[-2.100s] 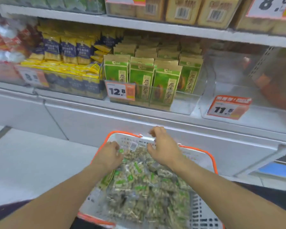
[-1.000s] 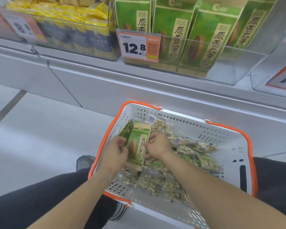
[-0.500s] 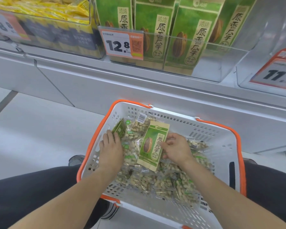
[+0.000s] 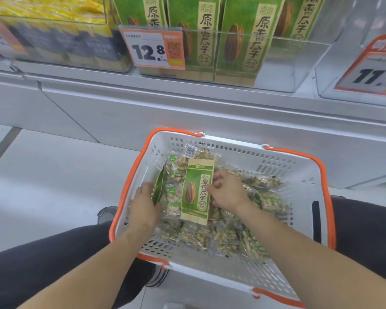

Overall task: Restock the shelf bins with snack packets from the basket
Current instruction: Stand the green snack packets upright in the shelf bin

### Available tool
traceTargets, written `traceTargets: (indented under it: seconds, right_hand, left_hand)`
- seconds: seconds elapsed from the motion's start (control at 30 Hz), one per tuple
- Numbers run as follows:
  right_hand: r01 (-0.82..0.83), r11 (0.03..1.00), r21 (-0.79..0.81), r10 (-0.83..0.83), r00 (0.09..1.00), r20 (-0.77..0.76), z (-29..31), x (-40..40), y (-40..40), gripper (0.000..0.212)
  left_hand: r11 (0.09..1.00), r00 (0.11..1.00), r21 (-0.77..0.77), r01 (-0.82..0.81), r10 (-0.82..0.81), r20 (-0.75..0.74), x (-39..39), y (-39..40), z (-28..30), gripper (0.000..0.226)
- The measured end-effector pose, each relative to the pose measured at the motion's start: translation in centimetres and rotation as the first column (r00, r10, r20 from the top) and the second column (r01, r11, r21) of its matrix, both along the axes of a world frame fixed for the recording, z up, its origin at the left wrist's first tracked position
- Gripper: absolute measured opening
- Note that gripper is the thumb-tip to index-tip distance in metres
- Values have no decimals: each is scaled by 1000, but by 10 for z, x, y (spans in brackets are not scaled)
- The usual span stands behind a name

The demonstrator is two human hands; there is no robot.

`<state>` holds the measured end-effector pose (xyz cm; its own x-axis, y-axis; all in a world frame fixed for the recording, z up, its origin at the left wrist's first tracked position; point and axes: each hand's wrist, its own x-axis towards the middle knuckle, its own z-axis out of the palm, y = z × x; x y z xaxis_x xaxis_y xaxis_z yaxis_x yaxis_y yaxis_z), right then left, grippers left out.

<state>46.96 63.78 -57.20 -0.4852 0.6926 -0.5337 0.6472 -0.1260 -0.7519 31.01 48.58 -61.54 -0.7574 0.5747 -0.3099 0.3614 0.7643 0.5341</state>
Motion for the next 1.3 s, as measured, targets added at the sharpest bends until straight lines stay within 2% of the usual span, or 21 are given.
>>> traceTargets:
  seconds: [0.17, 0.37, 0.5, 0.57, 0.67, 0.73, 0.8, 0.83, 0.87, 0.9, 0.97, 1.0, 1.07, 1.2, 1.3]
  right_hand:
    - [-59, 998, 3, 58, 998, 16, 2, 2, -4, 11]
    - [-12, 1000, 9, 12, 1000, -15, 12, 0, -2, 11]
    - [104, 995, -1, -104, 993, -47, 16, 3, -2, 11]
    - [131, 991, -9, -131, 990, -60, 16, 5, -3, 12]
    - [135, 991, -23, -137, 988, -66, 15, 8, -4, 12]
    - [131, 991, -24, -133, 989, -62, 14, 8, -4, 14]
    - [113, 994, -9, -113, 992, -59, 16, 6, -4, 16]
    - [93, 996, 3, -93, 994, -57, 17, 5, -3, 17]
    - [66, 998, 19, -65, 996, -54, 19, 3, -2, 17]
    - [32, 999, 35, -30, 998, -48, 22, 1, -1, 18]
    - [-33, 998, 47, 35, 998, -54, 33, -4, 4, 17]
    - [-44, 999, 31, 46, 996, -72, 41, -7, 7, 15]
    - [-40, 999, -15, 38, 993, -112, 60, -12, 15, 11]
    - [-63, 998, -22, 57, 981, -188, 118, -20, 34, 8]
    - [-131, 991, 31, 135, 957, -258, 175, -19, 46, 7]
  left_hand:
    - [996, 996, -36, -76, 78, 43, -6, 8, 5, 39]
    - [981, 993, 151, -120, 115, 39, 3, 19, 43, 28]
    - [978, 957, 183, -97, 42, 287, 23, 21, 52, 22]
    - [982, 943, 177, -72, 9, 331, 35, 16, 46, 27]
    - [973, 970, 175, -149, 110, 216, 34, 10, 31, 39]
    - [979, 973, 97, -178, 161, 163, 26, 10, 26, 62]
    - [977, 948, 18, -214, 203, 244, 19, 12, 22, 92]
    - [973, 927, 14, -229, 213, 309, 17, 14, 22, 97]
    - [975, 916, 34, -220, 194, 350, 17, 17, 26, 87]
    - [981, 924, 70, -181, 145, 354, 16, 18, 28, 68]
    - [989, 962, 133, -71, 33, 270, 15, 24, 40, 29]
    - [986, 973, 163, -34, -5, 233, 14, 27, 49, 23]
    - [980, 964, 200, -12, -42, 262, 7, 33, 66, 14]
    - [957, 808, 273, -102, -81, 584, -15, 52, 133, 14]
    - [936, 729, 353, 9, -248, 638, -28, 65, 203, 8]
